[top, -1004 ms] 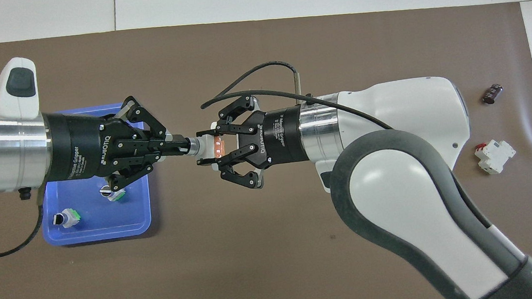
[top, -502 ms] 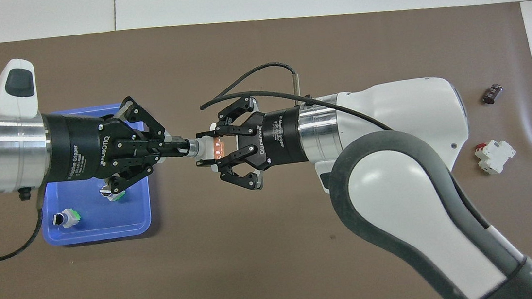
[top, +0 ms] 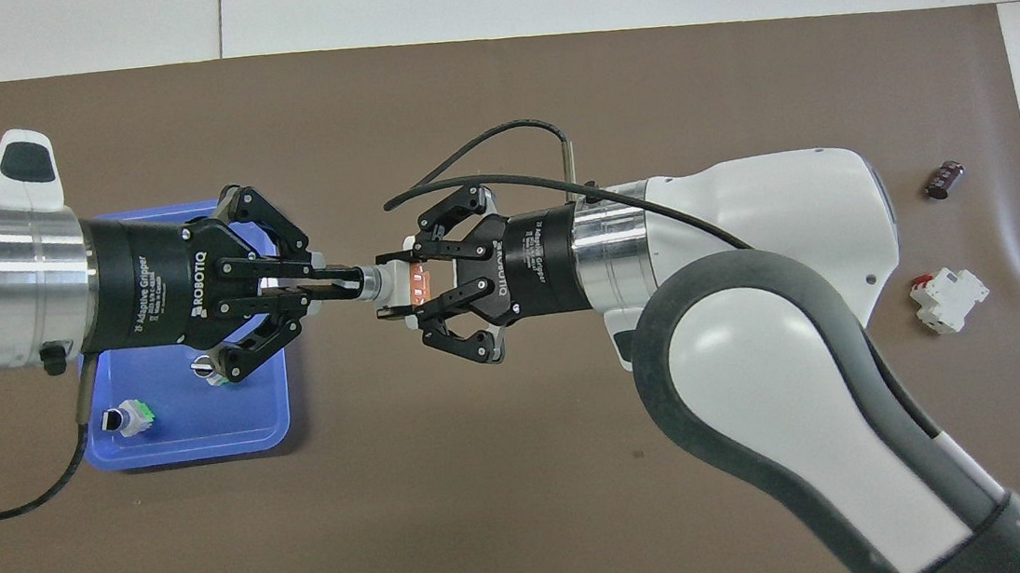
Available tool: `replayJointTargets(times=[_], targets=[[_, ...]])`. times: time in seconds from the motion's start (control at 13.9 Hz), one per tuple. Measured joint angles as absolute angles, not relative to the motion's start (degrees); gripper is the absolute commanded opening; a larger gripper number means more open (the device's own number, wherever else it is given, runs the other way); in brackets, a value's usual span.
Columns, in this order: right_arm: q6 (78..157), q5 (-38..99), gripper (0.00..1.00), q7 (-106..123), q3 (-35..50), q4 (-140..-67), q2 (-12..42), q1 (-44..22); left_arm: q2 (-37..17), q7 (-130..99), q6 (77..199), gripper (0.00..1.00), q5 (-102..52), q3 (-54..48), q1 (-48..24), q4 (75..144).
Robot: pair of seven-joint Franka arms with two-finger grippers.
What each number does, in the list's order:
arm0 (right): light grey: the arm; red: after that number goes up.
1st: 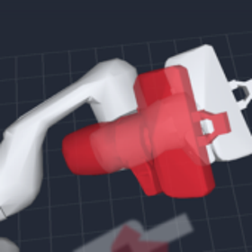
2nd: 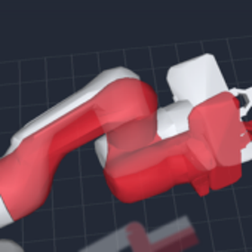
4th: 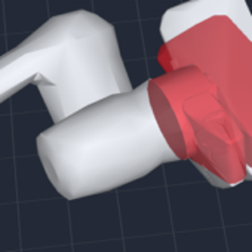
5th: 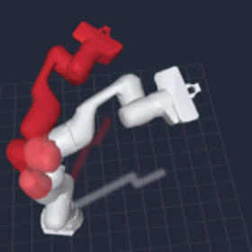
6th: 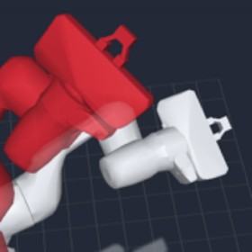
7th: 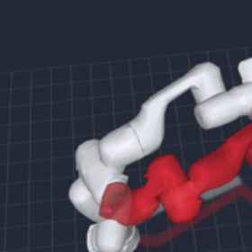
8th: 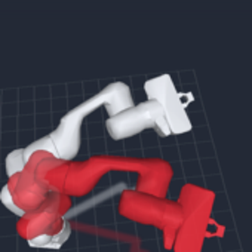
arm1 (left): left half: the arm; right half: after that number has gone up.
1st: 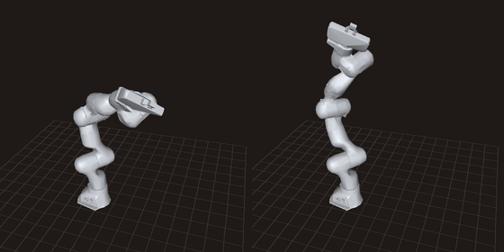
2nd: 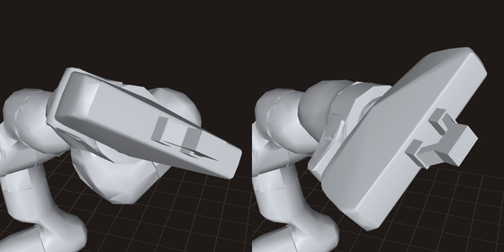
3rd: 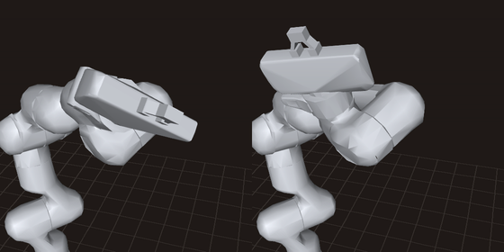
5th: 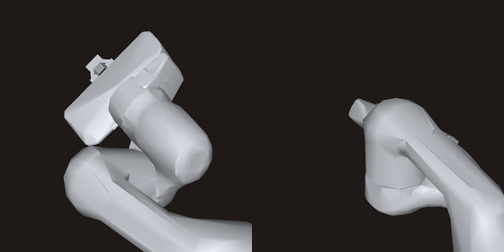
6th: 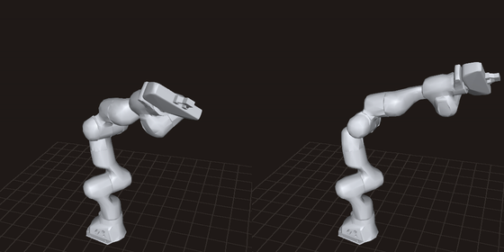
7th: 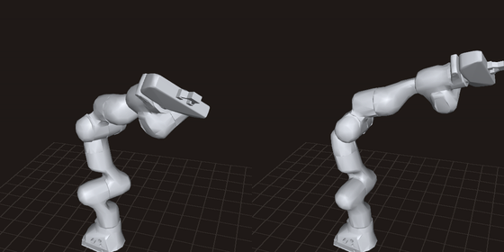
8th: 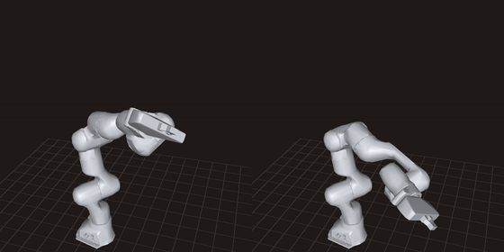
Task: Turn and place switch with both arms
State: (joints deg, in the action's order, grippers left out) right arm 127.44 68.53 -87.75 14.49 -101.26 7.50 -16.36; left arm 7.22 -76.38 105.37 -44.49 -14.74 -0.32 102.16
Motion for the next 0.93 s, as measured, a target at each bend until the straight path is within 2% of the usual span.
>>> replayJointTargets(times=[0.93], targets=[[127.44,68.52,0.0,-87.74,14.85,-101.72,8.12,-16.95,7.91,-128.67,104.05,0.0,-38.68,-15.12,-0.9,102.12]])
